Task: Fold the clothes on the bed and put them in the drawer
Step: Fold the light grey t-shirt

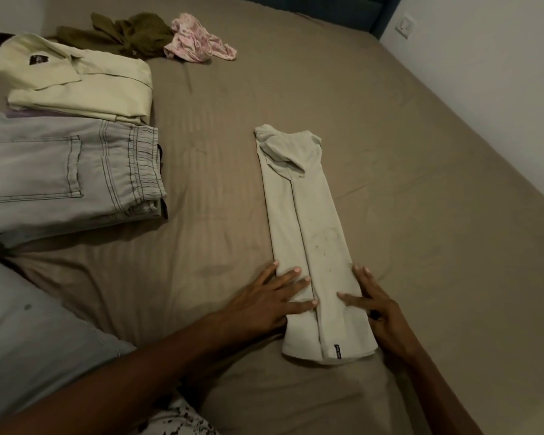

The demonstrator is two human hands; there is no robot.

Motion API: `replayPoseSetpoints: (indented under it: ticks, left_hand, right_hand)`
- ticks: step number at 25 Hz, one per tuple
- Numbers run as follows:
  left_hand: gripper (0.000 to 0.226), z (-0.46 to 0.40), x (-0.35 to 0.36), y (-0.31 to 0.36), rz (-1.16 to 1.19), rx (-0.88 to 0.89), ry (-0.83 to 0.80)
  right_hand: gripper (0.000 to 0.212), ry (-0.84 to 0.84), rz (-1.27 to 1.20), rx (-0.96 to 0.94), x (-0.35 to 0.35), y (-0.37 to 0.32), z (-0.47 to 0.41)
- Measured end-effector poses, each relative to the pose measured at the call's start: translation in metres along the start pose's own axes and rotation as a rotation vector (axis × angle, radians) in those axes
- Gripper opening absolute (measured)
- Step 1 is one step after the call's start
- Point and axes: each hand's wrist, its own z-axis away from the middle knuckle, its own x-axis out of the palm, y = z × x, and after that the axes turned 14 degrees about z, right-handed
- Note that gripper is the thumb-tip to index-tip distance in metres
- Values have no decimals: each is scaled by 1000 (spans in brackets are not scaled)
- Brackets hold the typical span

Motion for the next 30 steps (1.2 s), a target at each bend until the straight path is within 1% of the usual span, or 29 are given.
replayPoseSetpoints:
  ticks: [1, 2, 3, 4, 5, 6, 8, 9, 10, 11, 13, 14, 16, 17, 19, 21, 23, 26, 28, 29, 30]
  left_hand:
    - [57, -2, -11, 3, 146, -24, 2]
    - [52, -6, -27, 4, 348, -68, -11]
    - [47, -15, -45, 5, 580, -125, -10]
    - [39, -28, -64, 0, 808, -185, 48]
    - [36, -43, -82, -8, 994, -262, 143]
    - [36, -59, -93, -22, 1138, -358, 249]
    - [43, -90, -103, -52, 1352, -628, 412]
    - [44, -99, -102, -67, 1428, -768, 454]
    - [41, -100, -97, -77, 1485, -864, 461]
    - [35, -98, -85, -86, 1517, -888, 453]
    - [21, -88, -68, -93, 1508, -854, 420]
    - [13, -82, -62, -94, 1496, -833, 370]
    - [3, -80, -53, -98, 1512, -799, 355]
    - [4, -80, -53, -97, 1508, -792, 361]
    - [6, -75, -51, -95, 1501, -817, 351]
    - [15, -60, -53, -91, 1497, -827, 330]
    - [15, -43, -56, -86, 1477, -825, 260]
    - [17, -9, -68, -83, 1435, -816, 134]
    - [23, 26, -76, -86, 1387, -783, 47]
    - [26, 44, -80, -90, 1360, -762, -5]
    - [29, 61, -85, -93, 1332, -743, -68]
  right_hand:
    - [26, -8, 10, -75, -5, -6, -10]
    - [29, -32, -29, -127, -14, -10, -25]
    - [30, -53, -101, -101, -26, -19, -40]
    - [25, -61, -181, -49, -39, -27, -59]
    - [26, -24, -241, 26, -50, -35, -83]
    - [32, 50, -274, 120, -56, -39, -110]
    - [23, 79, -417, 254, -52, -38, -157]
    - [34, 57, -534, 368, -42, -38, -176]
    - [46, 23, -651, 501, -32, -36, -187]
    - [51, -5, -742, 575, -24, -29, -192]
    - [46, -30, -887, 592, -13, -23, -191]
    - [44, -25, -954, 595, -10, -22, -187]
    - [42, -22, -968, 600, -11, -12, -179]
    - [41, 0, -945, 606, -10, -10, -177]
    - [37, 42, -822, 611, -6, -17, -168]
    - [30, 61, -722, 602, 1, -33, -152]
    - [24, 104, -719, 615, 10, -51, -130]
    - [23, 152, -759, 673, 30, -74, -95]
    - [31, 146, -762, 693, 60, -92, -65]
    - [36, 166, -755, 702, 78, -101, -50]
    - [36, 214, -750, 721, 96, -113, -34]
